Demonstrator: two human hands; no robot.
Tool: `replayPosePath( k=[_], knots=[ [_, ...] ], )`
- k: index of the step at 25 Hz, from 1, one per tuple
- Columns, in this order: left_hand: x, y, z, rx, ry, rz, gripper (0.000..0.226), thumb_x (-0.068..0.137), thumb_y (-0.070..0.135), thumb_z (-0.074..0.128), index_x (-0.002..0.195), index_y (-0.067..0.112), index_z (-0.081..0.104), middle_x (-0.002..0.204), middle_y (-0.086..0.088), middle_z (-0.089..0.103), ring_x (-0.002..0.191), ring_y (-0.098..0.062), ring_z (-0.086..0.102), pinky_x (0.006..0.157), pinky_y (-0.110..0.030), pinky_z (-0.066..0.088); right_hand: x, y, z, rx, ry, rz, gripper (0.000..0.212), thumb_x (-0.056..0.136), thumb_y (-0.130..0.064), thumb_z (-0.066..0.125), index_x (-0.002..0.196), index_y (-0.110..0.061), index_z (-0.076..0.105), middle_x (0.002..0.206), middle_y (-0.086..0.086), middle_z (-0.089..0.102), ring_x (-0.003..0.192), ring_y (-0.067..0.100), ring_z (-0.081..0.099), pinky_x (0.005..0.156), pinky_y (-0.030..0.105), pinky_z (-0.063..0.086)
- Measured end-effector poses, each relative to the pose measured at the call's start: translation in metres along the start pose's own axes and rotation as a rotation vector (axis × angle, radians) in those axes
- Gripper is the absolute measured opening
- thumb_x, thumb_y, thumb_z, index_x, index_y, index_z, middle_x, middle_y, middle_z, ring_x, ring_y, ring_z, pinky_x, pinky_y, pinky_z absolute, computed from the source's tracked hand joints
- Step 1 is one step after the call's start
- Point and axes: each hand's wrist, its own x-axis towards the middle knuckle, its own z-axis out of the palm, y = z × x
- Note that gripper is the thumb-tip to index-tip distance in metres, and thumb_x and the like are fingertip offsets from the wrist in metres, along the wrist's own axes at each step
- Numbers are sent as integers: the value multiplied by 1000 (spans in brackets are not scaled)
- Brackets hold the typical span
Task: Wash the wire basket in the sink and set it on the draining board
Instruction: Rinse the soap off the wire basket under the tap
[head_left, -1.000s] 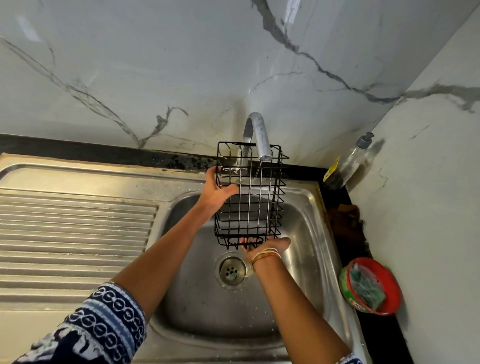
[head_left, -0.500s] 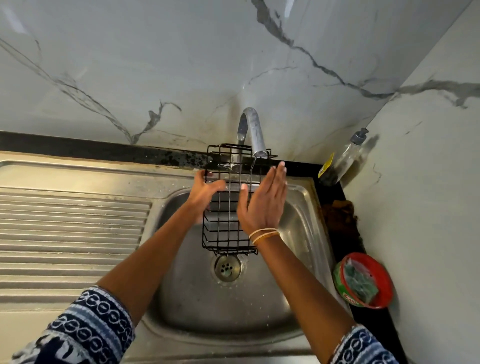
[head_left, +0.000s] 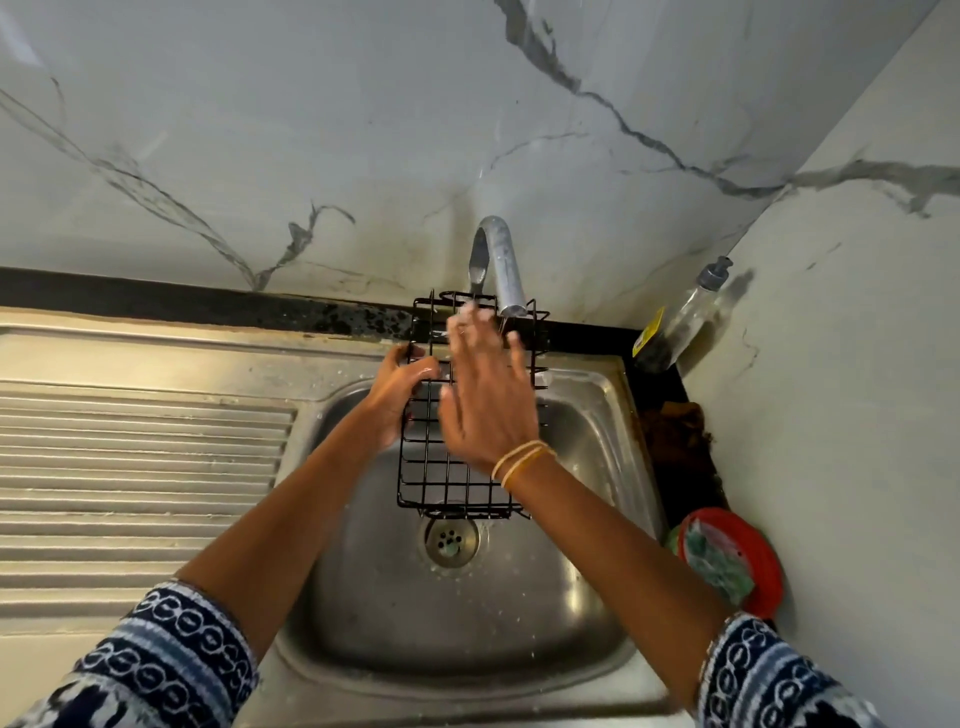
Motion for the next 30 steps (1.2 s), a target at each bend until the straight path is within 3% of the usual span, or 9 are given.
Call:
replayPosePath(
  k=[2, 6, 10, 13, 17, 20, 25, 28, 30],
  knots=[
    [2, -1, -1, 3, -21, 2, 68, 58, 28, 74, 120, 26, 45, 113, -13, 56, 102, -29, 55, 85, -45, 44, -4, 7, 2, -15, -24, -145, 73, 88, -36, 35, 153, -12, 11, 161, 9, 7, 149, 24, 3, 119, 54, 10],
    [6, -4, -7, 19, 4, -3, 54, 76, 25, 69, 122, 27, 42, 110, -10, 53, 93, -21, 51, 77, -36, 41, 5, 2, 5, 52, 53, 321, 70, 93, -43, 28, 152, -8, 12, 160, 12, 7, 148, 28, 2, 119, 52, 6],
    [10, -6, -16, 14, -7, 5, 52, 81, 18, 69, 125, 21, 42, 95, -8, 54, 74, -16, 47, 62, -31, 36, -4, 18, 11, -14, -5, 43, 72, 93, -45, 31, 153, -14, 8, 161, 5, -2, 149, 23, -3, 118, 57, 7],
    [10, -7, -16, 12, 25, -31, 44, 84, 17, 68, 120, 24, 44, 93, -7, 52, 71, -14, 43, 58, -29, 33, -5, 19, 9, 56, 44, 381, 72, 95, -49, 28, 153, -13, 9, 161, 11, 0, 148, 28, -2, 118, 56, 9],
    [9, -6, -18, 0, -55, 5, 74, 68, 22, 80, 131, 23, 43, 115, -13, 61, 94, -26, 59, 76, -42, 48, -30, -2, 8, 82, 22, -36, 65, 95, -41, 31, 153, -20, 10, 161, 4, 3, 149, 21, 0, 119, 51, 7],
    [5, -4, -6, 119, -54, 48, 84, 68, 23, 85, 137, 21, 37, 120, -13, 59, 89, -20, 58, 67, -36, 51, -16, 20, 7, 207, 141, 427, 66, 95, -42, 29, 153, -21, 7, 162, 2, 3, 149, 23, 5, 116, 55, 15],
    [5, -1, 19, 415, -199, 265, 102, 56, 32, 90, 140, 19, 34, 128, -3, 53, 114, -22, 55, 99, -44, 49, -1, 36, -1, 634, 336, 983, 65, 95, -56, 36, 149, -23, 25, 145, 22, 37, 119, 39, 51, 82, 37, 46],
    [1, 12, 33, 571, -378, 320, 97, 61, 49, 83, 140, 22, 33, 131, -3, 48, 111, -17, 54, 94, -37, 50, -1, 73, 1, 1012, 522, 1267, 48, 94, -48, 46, 124, -11, 49, 111, 14, 59, 93, 29, 58, 71, 30, 44],
    [4, 16, 29, 496, -496, 222, 68, 76, 55, 67, 131, 23, 43, 113, -4, 54, 92, -13, 54, 77, -32, 48, -7, 85, 4, 1127, 586, 1384, 47, 88, -47, 49, 113, -8, 55, 97, 8, 55, 86, 24, 51, 74, 34, 42]
  ],
)
